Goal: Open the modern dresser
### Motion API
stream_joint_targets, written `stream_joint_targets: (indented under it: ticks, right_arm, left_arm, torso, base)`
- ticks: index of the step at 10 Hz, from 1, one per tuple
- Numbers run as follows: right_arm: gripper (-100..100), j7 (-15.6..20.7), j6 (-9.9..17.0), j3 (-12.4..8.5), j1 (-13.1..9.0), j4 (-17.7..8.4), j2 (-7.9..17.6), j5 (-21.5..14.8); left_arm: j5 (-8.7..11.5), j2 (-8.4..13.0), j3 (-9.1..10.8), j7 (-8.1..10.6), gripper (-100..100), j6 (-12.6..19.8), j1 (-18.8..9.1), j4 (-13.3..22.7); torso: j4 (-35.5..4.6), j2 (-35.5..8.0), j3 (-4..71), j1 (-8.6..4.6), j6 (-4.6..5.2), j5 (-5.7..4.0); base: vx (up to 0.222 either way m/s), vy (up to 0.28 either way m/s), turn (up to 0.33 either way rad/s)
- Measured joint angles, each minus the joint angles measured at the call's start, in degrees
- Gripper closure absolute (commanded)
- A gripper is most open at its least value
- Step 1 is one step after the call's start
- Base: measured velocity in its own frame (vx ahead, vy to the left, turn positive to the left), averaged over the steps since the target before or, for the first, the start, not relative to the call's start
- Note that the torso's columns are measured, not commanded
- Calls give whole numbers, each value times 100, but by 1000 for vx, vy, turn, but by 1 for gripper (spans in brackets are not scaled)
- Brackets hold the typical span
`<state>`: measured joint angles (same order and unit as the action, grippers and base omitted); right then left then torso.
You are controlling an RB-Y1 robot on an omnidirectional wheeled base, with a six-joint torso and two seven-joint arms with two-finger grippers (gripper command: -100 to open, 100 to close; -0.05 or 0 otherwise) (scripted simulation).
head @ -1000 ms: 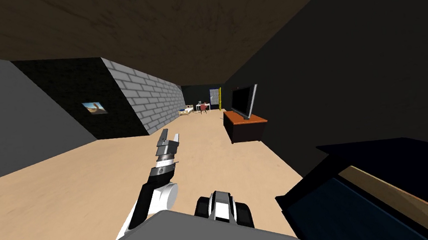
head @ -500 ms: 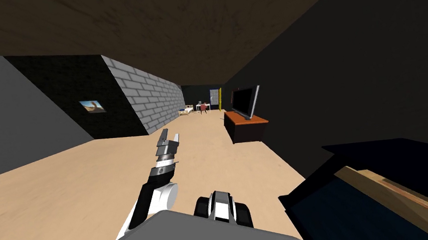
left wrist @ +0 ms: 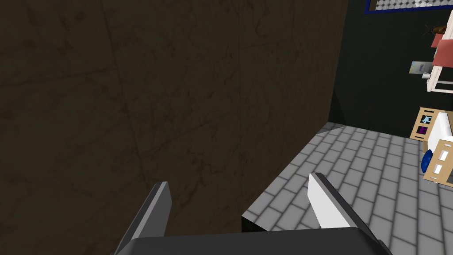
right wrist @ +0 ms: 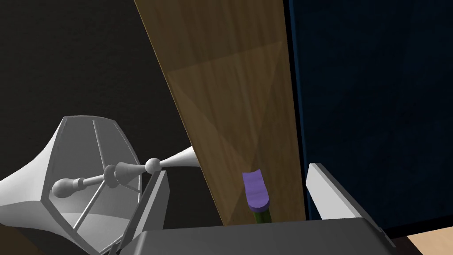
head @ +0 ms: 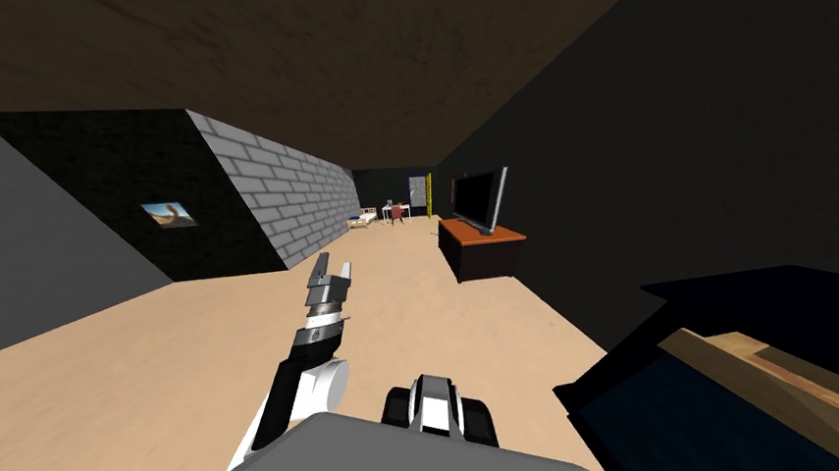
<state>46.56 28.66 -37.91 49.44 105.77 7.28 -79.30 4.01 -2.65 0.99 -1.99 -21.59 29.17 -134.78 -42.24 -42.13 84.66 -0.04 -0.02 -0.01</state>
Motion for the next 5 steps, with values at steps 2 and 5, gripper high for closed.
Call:
stream_joint_targets:
  ticks: [2, 5]
  right_arm:
    - [-100, -37, -141, -108, 206, 153, -4, 105]
    - [-100, 60, -381, -317, 532, 411, 61, 482]
  left_arm:
    - [0, 0, 0, 0, 0, 0, 0, 0]
    - [0, 0, 0, 0, 0, 0, -1, 0]
  torso:
    - [-5, -17, -11, 15, 3, 4]
    - [-7, -22, -11, 7, 3, 9]
  base:
    - [82, 22, -50]
    - [64, 18, -47]
